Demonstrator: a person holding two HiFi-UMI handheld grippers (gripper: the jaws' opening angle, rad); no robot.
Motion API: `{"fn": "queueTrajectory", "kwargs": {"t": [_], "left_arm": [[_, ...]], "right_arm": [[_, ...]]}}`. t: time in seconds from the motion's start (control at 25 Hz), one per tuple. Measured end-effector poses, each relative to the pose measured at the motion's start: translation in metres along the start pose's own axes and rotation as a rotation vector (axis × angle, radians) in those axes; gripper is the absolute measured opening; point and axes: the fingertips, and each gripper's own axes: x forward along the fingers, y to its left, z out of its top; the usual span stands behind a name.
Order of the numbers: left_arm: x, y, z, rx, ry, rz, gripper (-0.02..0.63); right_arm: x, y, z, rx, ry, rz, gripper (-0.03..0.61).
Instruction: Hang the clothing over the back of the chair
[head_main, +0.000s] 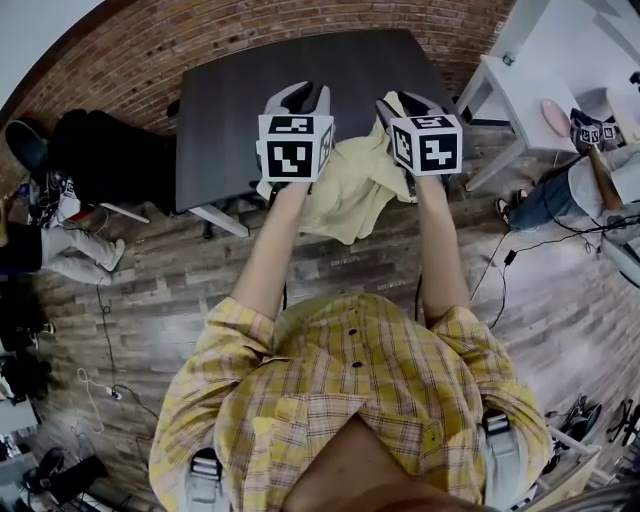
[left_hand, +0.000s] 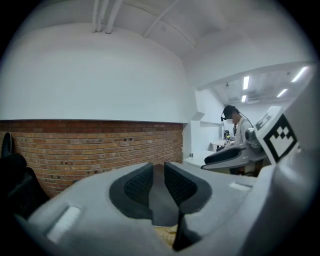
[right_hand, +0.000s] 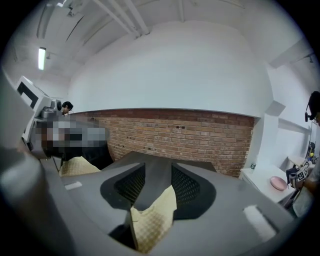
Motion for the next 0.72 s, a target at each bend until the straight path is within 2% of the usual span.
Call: {"fn": "queueTrajectory", "kwargs": {"t": [0.24, 0.52, 0.6, 0.72], "left_arm": [[-0.018, -0.007, 0.002, -0.014, -0.026, -0.007, 0.066], [-0.044, -0.016, 0.006, -0.003, -0.077, -0.004, 0.063], [-0.054, -0.019, 0.01, -0.005, -0.1, -0.006, 0.034], [-0.067, -0.025, 0.018, -0.005, -0.129, -0.014, 0.026]], "right_arm": [[-0.02, 0.015, 0.015, 0.02, -0.075, 0.011, 0.127], [-0.046, 0.027, 0.021, 0.036, -0.142, -0.028, 0.046], [-0.054, 0.03, 0.023, 0.034, -0.158, -0.04, 0.024], [-0.065, 0.034, 0.028, 0.042, -0.184, -0.05, 0.006]]}}
